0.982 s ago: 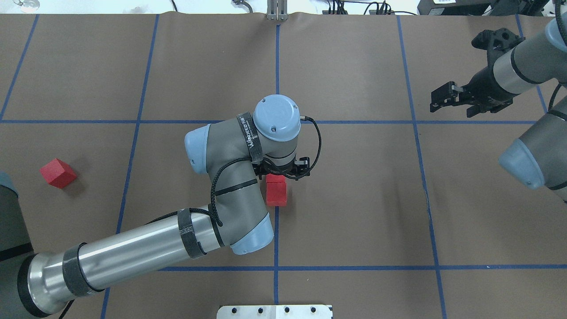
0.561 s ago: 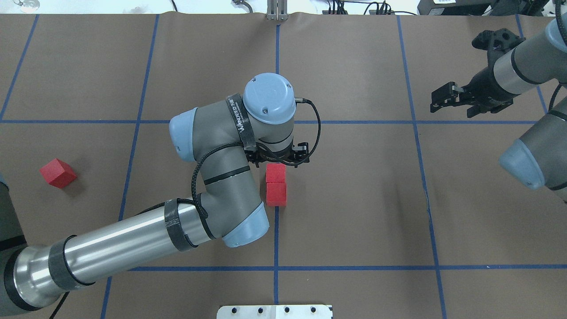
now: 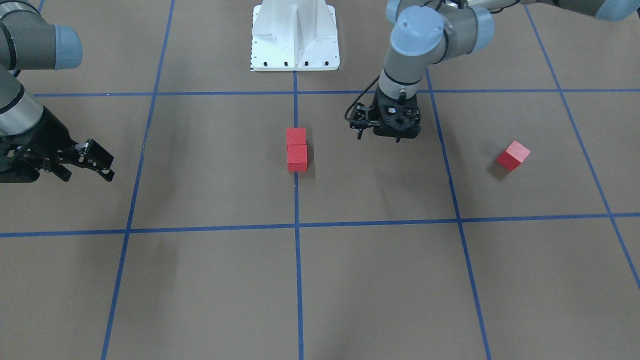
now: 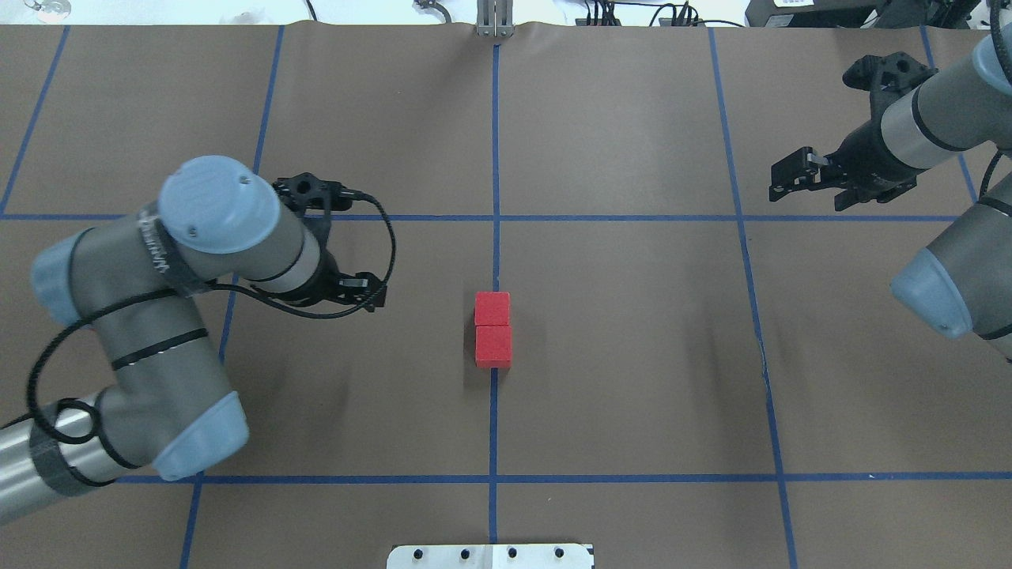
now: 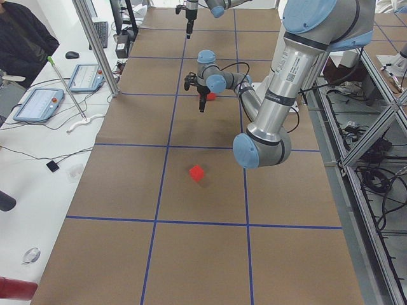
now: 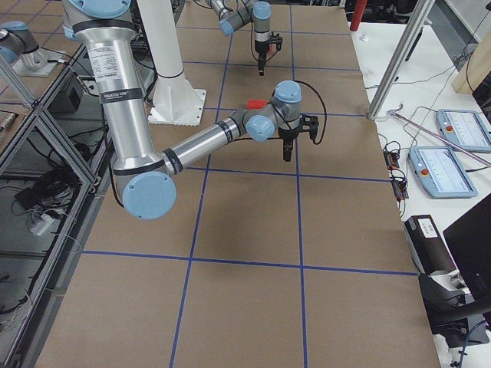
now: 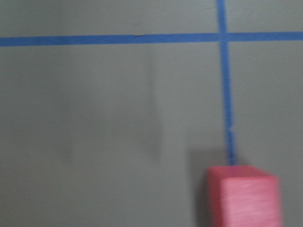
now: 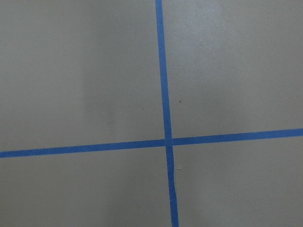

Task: Form red blocks into L shape at center
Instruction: 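Open the left gripper and move it toward the last red cube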

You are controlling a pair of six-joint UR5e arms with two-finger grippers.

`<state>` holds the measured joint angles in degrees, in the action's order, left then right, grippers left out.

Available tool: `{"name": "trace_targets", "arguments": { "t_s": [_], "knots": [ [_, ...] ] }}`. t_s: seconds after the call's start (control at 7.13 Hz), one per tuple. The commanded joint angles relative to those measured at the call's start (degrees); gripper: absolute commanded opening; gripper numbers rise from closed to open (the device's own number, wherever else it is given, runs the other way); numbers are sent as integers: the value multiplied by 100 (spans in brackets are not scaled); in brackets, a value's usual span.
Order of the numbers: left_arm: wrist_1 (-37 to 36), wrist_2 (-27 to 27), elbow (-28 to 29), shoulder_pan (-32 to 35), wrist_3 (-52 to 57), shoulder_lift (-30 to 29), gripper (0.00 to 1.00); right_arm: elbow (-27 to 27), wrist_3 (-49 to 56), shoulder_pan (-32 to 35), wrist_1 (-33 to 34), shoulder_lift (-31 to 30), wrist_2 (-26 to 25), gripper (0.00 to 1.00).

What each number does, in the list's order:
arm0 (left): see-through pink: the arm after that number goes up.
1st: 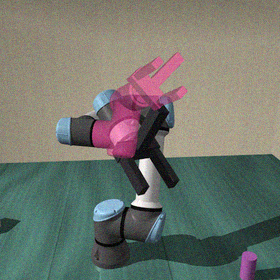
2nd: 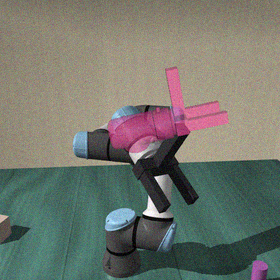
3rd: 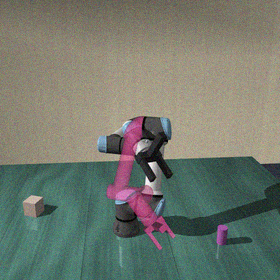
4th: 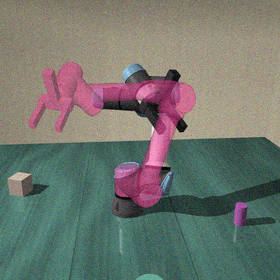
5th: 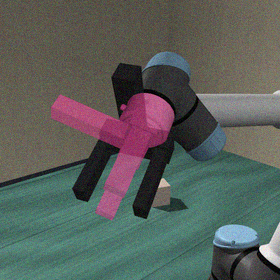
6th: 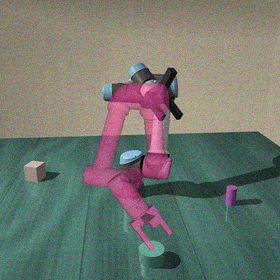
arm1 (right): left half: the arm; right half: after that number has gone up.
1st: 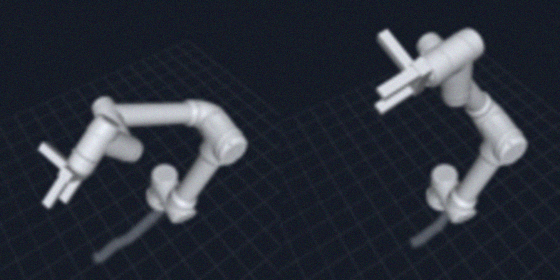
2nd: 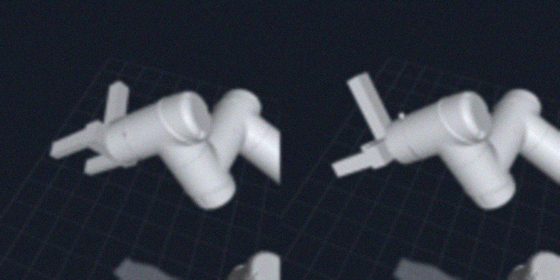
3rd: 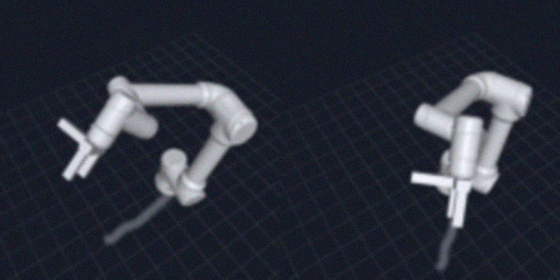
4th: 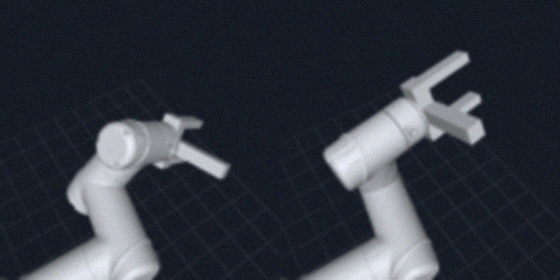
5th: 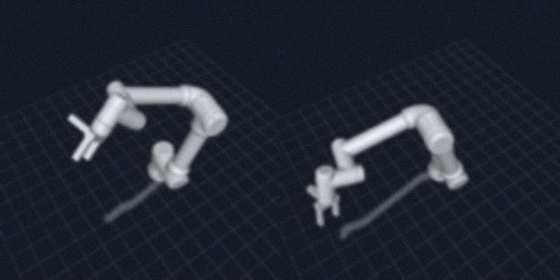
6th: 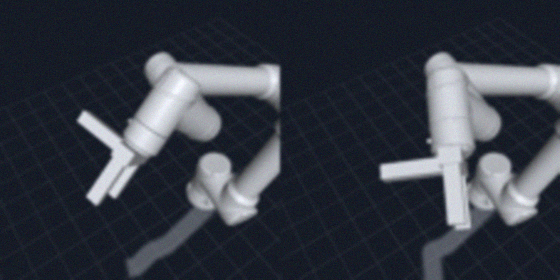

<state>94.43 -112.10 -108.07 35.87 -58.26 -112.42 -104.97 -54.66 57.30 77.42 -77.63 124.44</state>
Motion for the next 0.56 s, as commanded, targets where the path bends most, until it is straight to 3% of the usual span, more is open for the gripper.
{"name": "trace_targets", "arguments": {
  "t_s": [0.0, 0.14, 0.42],
  "knots": [
    [400, -1002, -284, 1048, 1293, 1244, 99, 38, 0, 0, -7, 37, 1, 100],
    [626, -1016, -294, 1254, 1996, 1788, 99, 29, 0, 0, -7, 38, 1, 100],
    [822, -1042, -75, 1588, 3735, 2083, 99, 11, -9, 0, -7, 38, 1, 100]
  ]
}}
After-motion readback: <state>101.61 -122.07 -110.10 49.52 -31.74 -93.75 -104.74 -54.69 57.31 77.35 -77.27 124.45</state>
